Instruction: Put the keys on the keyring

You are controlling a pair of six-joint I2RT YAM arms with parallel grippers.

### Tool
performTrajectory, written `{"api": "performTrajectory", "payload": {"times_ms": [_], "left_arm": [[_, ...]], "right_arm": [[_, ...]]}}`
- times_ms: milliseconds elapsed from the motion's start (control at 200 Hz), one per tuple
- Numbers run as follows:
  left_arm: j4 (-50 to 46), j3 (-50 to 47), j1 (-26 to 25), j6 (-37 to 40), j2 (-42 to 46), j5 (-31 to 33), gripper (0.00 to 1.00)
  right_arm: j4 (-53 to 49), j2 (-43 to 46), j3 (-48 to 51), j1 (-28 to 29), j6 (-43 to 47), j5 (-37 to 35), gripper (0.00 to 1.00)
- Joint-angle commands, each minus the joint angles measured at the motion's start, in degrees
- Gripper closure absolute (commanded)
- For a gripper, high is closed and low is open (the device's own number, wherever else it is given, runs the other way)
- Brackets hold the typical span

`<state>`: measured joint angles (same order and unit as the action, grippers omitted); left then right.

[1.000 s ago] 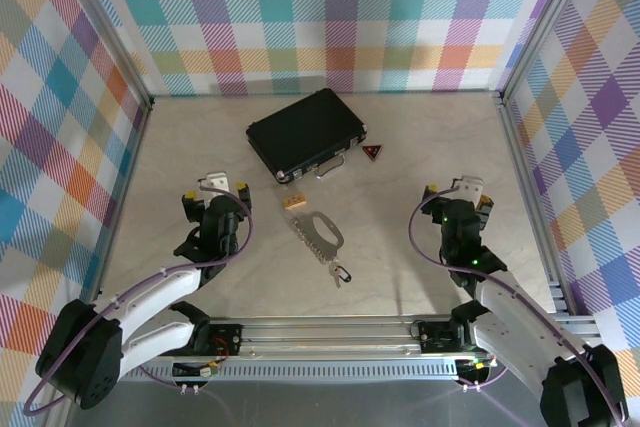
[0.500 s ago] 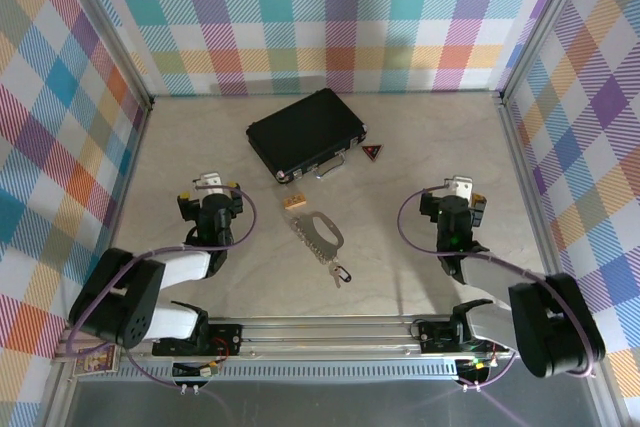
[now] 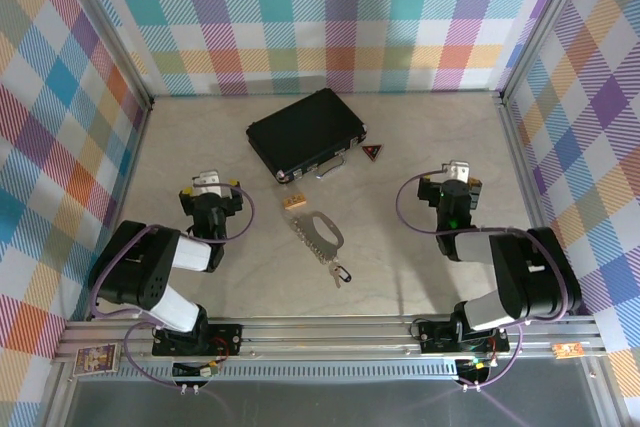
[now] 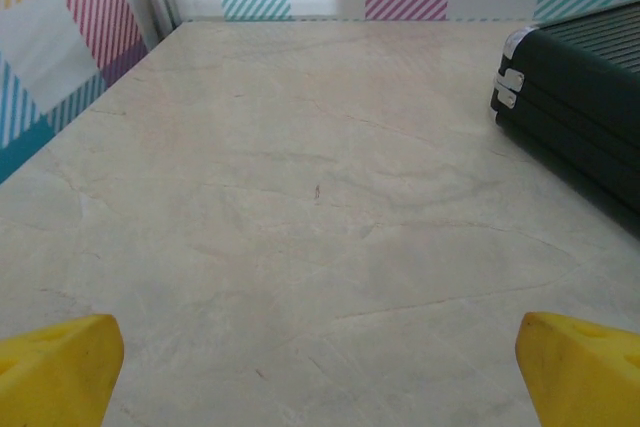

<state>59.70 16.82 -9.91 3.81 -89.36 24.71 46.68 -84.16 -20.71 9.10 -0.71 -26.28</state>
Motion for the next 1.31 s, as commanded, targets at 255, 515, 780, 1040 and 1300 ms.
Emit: {"api": "performTrajectory", "payload": {"times_ms": [255,515,780,1040,1300], "left_arm": [[-2.8,3.1,3.0,-3.0,-1.5,-6.7,0.0],[-4.5,3.8,3.7,-3.6,-1.4,-7.7,0.0],[-7.2,5.4,3.9,-3.7,-1.5,-8.1,0.0],[-7.2,5.4,3.9,-3.7,-1.5,-8.2,0.0],[-7.1,5.3,3.9,-3.7,-1.5,-8.1,0.0]], "right_arm": [[-3.0,-1.8,-4.3,-5.5,-1.1,14.3,0.01],[3.4,-4.1,-1.8,-6.4,-1.8,15.3,0.01],[3.2,-4.1,-1.9,-6.5,-1.8,15.5,0.01],[3.4,-3.9,-1.6,-6.5,-1.7,15.4,0.01],[3.3,-4.0,-1.8,-6.5,-1.7,15.4,0.01]]}}
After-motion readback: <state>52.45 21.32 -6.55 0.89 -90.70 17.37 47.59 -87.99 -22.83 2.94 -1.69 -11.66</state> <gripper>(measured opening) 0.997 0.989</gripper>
